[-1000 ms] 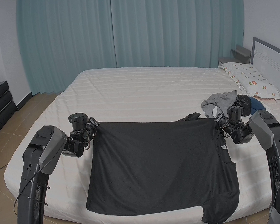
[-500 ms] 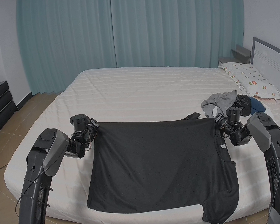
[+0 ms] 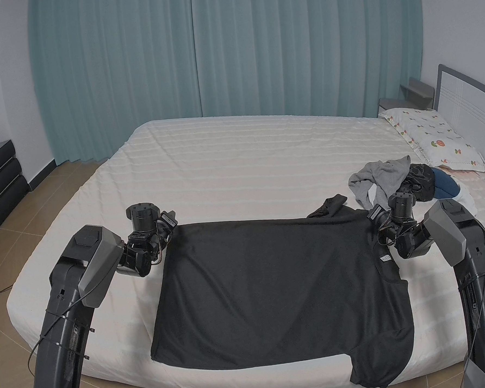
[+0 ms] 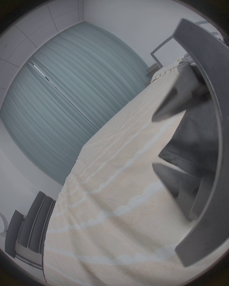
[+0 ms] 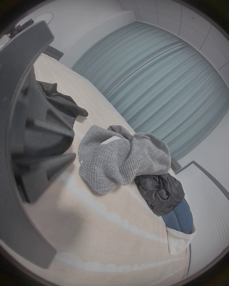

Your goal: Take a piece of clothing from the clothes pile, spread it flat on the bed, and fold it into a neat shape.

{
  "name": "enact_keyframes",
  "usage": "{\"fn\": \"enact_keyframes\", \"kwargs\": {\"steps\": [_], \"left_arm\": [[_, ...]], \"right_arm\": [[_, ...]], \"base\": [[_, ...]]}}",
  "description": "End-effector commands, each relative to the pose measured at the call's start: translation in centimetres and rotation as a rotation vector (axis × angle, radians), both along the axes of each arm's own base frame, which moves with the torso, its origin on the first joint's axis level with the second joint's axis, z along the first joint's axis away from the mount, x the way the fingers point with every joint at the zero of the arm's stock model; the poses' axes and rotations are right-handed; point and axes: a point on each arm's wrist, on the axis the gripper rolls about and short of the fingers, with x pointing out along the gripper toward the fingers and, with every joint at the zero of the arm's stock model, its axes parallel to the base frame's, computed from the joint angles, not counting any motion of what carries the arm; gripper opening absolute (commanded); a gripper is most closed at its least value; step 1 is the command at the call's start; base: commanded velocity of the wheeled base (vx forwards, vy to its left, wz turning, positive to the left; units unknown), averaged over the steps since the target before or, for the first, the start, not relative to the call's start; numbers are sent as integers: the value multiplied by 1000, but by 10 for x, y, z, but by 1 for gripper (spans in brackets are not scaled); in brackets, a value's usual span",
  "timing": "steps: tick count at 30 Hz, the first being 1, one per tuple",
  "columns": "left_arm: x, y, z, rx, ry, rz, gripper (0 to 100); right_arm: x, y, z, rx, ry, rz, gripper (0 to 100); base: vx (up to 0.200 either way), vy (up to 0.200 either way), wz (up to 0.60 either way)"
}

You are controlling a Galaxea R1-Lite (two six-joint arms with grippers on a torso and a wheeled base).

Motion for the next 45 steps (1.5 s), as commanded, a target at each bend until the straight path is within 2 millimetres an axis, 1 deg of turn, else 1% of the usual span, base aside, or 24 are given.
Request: {"fn": "enact_keyframes", "kwargs": {"steps": [1,3,6,8,10,11,12,14,18,20,21,22,23,25,27,28,30,31,32,34,38,39,41,45], "left_arm": [[0,-1,-3,3,3,0,100],[-1,0,-3,3,8,1,100],[-4,9,5,-2,14,23,100],[-13,21,20,-16,23,46,100],[-23,26,36,-35,28,54,100],[-40,31,53,-54,46,58,100],[-48,33,59,-56,60,56,100],[-69,33,68,-53,94,31,100],[-102,35,84,-84,132,-47,100],[-129,36,88,-88,179,-70,100],[-139,36,90,-89,192,-74,100],[-140,36,90,-89,193,-74,100],[-157,35,93,-91,209,-78,100],[-184,32,93,-89,248,-92,100],[-201,29,92,-88,272,-104,100],[-215,27,90,-88,292,-117,100],[-232,27,89,-93,308,-134,100],[-232,27,89,-93,308,-134,100],[-247,27,86,-116,336,-165,100],[-258,29,84,-157,358,-190,100],[-279,30,75,-198,412,-212,100],[-279,30,75,-198,412,-212,100],[-288,31,70,-205,424,-220,100],[-292,35,65,-208,420,-209,100]], "right_arm": [[-1,1,0,1,3,3,100],[-3,-2,4,1,6,-1,100],[-12,-9,27,4,-10,-3,100],[-21,-10,45,10,-13,-3,100],[-30,-9,56,18,-6,7,100],[-46,-7,66,34,23,40,100],[-55,-7,70,41,38,57,100],[-77,-5,77,52,81,79,100],[-111,-8,90,49,128,72,100],[-137,-9,98,65,158,89,100],[-147,-10,97,74,175,104,100],[-149,-10,98,76,177,109,100],[-166,-10,98,92,198,135,100],[-191,-11,101,110,186,164,100],[-207,-9,101,111,185,183,100],[-221,-7,99,113,186,195,100],[-237,-5,97,118,193,207,100],[-237,-5,97,118,193,207,100],[-249,-5,89,137,225,226,100],[-256,-5,81,170,261,249,100],[-263,-8,74,212,293,289,100],[-263,-8,74,212,293,289,100],[-265,-11,71,234,305,295,100],[-268,-11,72,222,305,297,100]], "base": [[0,0,0],[0,0,0],[0,0,0],[0,0,0],[0,0,0],[0,0,0],[0,0,0],[0,0,0],[0,0,0],[0,0,0],[0,0,0],[0,0,0],[0,0,0],[0,0,0],[0,0,0],[0,0,0],[0,0,0],[0,0,0],[0,0,0],[0,0,0],[-200,0,0],[-200,0,0],[-200,0,0],[-200,0,0]]}}
